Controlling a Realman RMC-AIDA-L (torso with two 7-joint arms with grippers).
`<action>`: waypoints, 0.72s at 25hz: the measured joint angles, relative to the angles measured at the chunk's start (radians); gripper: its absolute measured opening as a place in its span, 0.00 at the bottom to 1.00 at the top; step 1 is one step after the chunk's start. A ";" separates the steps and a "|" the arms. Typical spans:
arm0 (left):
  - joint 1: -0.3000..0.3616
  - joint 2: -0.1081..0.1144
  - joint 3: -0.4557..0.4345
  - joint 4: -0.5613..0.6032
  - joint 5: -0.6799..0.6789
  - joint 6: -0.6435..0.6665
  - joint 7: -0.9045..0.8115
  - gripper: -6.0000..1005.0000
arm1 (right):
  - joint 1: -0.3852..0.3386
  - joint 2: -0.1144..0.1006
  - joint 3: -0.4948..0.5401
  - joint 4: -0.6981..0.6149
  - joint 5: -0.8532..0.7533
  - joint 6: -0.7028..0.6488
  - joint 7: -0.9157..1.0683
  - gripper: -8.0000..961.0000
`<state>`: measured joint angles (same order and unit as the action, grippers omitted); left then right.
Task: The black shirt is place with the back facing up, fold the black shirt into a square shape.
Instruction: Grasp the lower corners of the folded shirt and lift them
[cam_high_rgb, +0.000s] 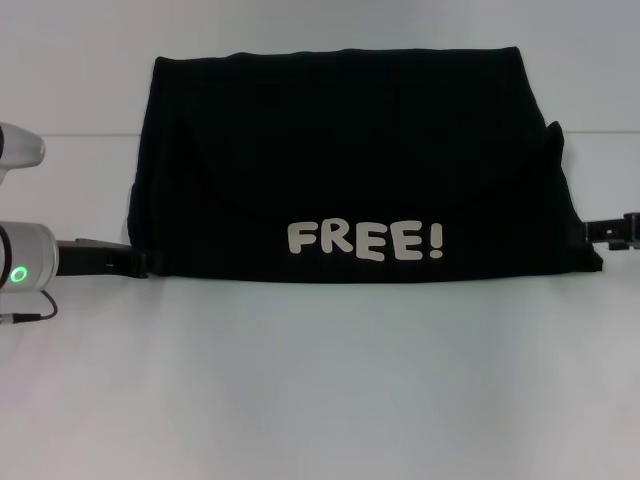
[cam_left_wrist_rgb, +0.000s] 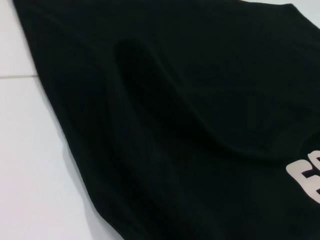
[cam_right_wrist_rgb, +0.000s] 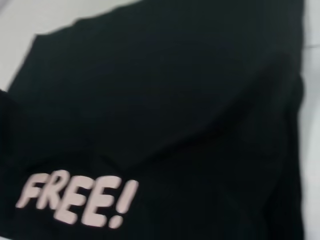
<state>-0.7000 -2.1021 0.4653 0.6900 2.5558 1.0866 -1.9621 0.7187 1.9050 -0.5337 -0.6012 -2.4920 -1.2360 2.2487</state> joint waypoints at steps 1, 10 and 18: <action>0.000 0.001 0.000 0.002 0.000 0.005 0.000 0.00 | -0.001 0.000 -0.008 0.005 -0.008 0.014 0.007 0.84; -0.008 0.004 -0.001 0.002 0.000 0.012 0.000 0.00 | 0.033 0.013 -0.061 0.098 -0.028 0.174 0.001 0.84; -0.016 0.010 0.000 0.000 0.000 0.006 -0.010 0.00 | 0.043 0.022 -0.083 0.100 -0.027 0.190 0.009 0.80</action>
<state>-0.7163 -2.0920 0.4651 0.6897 2.5558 1.0922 -1.9723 0.7621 1.9274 -0.6167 -0.5012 -2.5187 -1.0461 2.2577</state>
